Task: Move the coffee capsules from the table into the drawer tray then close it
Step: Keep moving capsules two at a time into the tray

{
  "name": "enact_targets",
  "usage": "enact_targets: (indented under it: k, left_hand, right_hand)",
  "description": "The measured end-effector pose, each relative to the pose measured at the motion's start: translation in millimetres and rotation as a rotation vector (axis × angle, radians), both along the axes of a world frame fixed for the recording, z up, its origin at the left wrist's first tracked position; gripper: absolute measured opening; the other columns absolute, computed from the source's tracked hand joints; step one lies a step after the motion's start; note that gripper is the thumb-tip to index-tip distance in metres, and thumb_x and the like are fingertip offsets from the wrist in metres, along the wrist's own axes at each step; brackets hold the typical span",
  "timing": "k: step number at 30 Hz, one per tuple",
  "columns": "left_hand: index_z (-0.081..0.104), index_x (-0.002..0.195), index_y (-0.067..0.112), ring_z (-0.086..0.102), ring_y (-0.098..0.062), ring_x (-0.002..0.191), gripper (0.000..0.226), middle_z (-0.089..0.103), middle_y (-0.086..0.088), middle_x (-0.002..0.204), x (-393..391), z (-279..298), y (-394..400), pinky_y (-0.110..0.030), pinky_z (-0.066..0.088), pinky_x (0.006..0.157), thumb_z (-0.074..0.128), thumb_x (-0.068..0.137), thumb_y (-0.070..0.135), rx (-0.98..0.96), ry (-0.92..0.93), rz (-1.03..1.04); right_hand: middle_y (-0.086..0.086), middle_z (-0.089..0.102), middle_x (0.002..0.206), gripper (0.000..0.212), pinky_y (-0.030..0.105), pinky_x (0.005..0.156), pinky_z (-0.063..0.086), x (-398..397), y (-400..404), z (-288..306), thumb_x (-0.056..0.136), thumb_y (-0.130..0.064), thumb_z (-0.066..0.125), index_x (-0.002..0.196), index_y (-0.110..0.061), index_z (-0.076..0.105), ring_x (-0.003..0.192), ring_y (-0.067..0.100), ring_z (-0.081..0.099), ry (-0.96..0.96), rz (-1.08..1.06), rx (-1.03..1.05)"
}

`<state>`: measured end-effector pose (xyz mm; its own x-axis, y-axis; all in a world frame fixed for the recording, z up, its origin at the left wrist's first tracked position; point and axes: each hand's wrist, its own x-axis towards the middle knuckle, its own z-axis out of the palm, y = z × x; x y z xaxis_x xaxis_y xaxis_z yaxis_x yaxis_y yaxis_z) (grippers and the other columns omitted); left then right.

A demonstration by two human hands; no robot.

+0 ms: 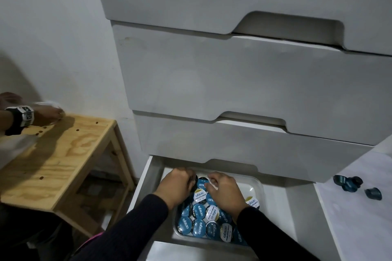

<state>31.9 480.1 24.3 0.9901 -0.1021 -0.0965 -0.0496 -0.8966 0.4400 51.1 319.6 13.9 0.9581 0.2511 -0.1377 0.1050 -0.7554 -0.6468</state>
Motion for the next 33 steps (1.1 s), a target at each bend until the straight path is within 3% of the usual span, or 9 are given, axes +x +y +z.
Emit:
enact_targets:
  k: [4, 7, 10, 13, 17, 22, 27, 31, 33]
  left_hand:
    - [0.046, 0.129, 0.016, 0.045, -0.022, 0.119, 0.036, 0.052, -0.008, 0.126, -18, 7, -7, -0.031, 0.043, 0.096, 0.045, 0.094, 0.024, 0.093, 0.045, 0.030]
    - [0.044, 0.129, 0.015, 0.042, -0.020, 0.123, 0.036, 0.052, -0.004, 0.128, -34, 9, -15, -0.028, 0.040, 0.097, 0.042, 0.094, 0.024, 0.172, 0.021, 0.096]
    - [0.045, 0.128, 0.014, 0.043, -0.017, 0.120, 0.034, 0.053, -0.003, 0.127, -51, 12, -25, -0.025, 0.039, 0.096, 0.040, 0.095, 0.025, 0.188, -0.056, 0.165]
    - [0.040, 0.132, 0.015, 0.043, -0.015, 0.121, 0.038, 0.050, -0.002, 0.130, -69, 16, -37, -0.023, 0.039, 0.098, 0.037, 0.097, 0.028, 0.141, -0.114, 0.225]
    - [0.036, 0.134, 0.019, 0.043, -0.012, 0.120, 0.038, 0.048, 0.001, 0.132, -85, 26, -60, -0.021, 0.039, 0.097, 0.035, 0.098, 0.031, 0.076, -0.165, 0.265]
    - [0.028, 0.141, 0.017, 0.031, -0.014, 0.133, 0.048, 0.034, 0.000, 0.144, -96, 52, -115, -0.025, 0.029, 0.110, 0.043, 0.096, 0.026, 0.111, -0.198, 0.169]
    - [0.036, 0.137, 0.017, 0.041, -0.017, 0.127, 0.045, 0.046, -0.003, 0.135, -90, 54, -203, -0.025, 0.038, 0.100, 0.044, 0.095, 0.030, 0.008, -0.199, 0.198]
    - [0.060, 0.116, 0.011, 0.061, -0.025, 0.103, 0.032, 0.065, -0.009, 0.107, -84, 49, -286, -0.033, 0.051, 0.082, 0.059, 0.087, 0.024, -0.061, -0.301, 0.125]
    - [0.055, 0.123, 0.014, 0.055, -0.021, 0.112, 0.034, 0.061, -0.007, 0.117, -83, 51, -326, -0.029, 0.047, 0.088, 0.051, 0.092, 0.026, -0.100, -0.306, 0.090]
  right_hand:
    - [0.007, 0.050, 0.129, 0.041, 0.030, 0.096, 0.039, -18, 6, 11, 0.093, -0.034, 0.045, 0.129, -0.013, 0.046, 0.118, 0.022, 0.047, -0.101, 0.191, -0.251]
    - [0.007, 0.048, 0.129, 0.042, 0.030, 0.097, 0.036, -28, 3, 18, 0.095, -0.035, 0.039, 0.130, -0.013, 0.043, 0.120, 0.022, 0.043, -0.191, 0.252, -0.372]
    - [0.006, 0.056, 0.115, 0.036, 0.030, 0.091, 0.041, -41, -2, 23, 0.093, -0.033, 0.037, 0.118, -0.012, 0.052, 0.110, 0.022, 0.051, -0.269, 0.208, -0.401]
    - [-0.001, 0.063, 0.083, 0.034, 0.022, 0.068, 0.050, -52, -11, 32, 0.082, -0.036, 0.038, 0.088, -0.017, 0.065, 0.080, 0.017, 0.065, -0.388, 0.136, -0.352]
    - [0.003, 0.050, 0.127, 0.038, 0.027, 0.098, 0.037, -66, -36, 43, 0.096, -0.036, 0.032, 0.127, -0.016, 0.045, 0.118, 0.018, 0.046, -0.347, 0.145, -0.326]
    - [0.000, 0.046, 0.133, 0.039, 0.026, 0.098, 0.037, -73, -87, 57, 0.096, -0.040, 0.031, 0.128, -0.021, 0.040, 0.120, 0.015, 0.043, -0.356, 0.112, -0.304]
    - [0.003, 0.056, 0.122, 0.038, 0.029, 0.092, 0.044, -79, -175, 69, 0.093, -0.038, 0.037, 0.122, -0.018, 0.050, 0.113, 0.019, 0.052, -0.410, 0.052, -0.355]
    - [0.004, 0.068, 0.096, 0.032, 0.026, 0.067, 0.054, -83, -259, 73, 0.080, -0.035, 0.052, 0.100, -0.013, 0.064, 0.087, 0.019, 0.066, -0.421, -0.059, -0.379]
    - [0.004, 0.069, 0.093, 0.033, 0.027, 0.063, 0.055, -83, -298, 70, 0.078, -0.035, 0.053, 0.098, -0.013, 0.065, 0.086, 0.020, 0.066, -0.397, -0.109, -0.380]
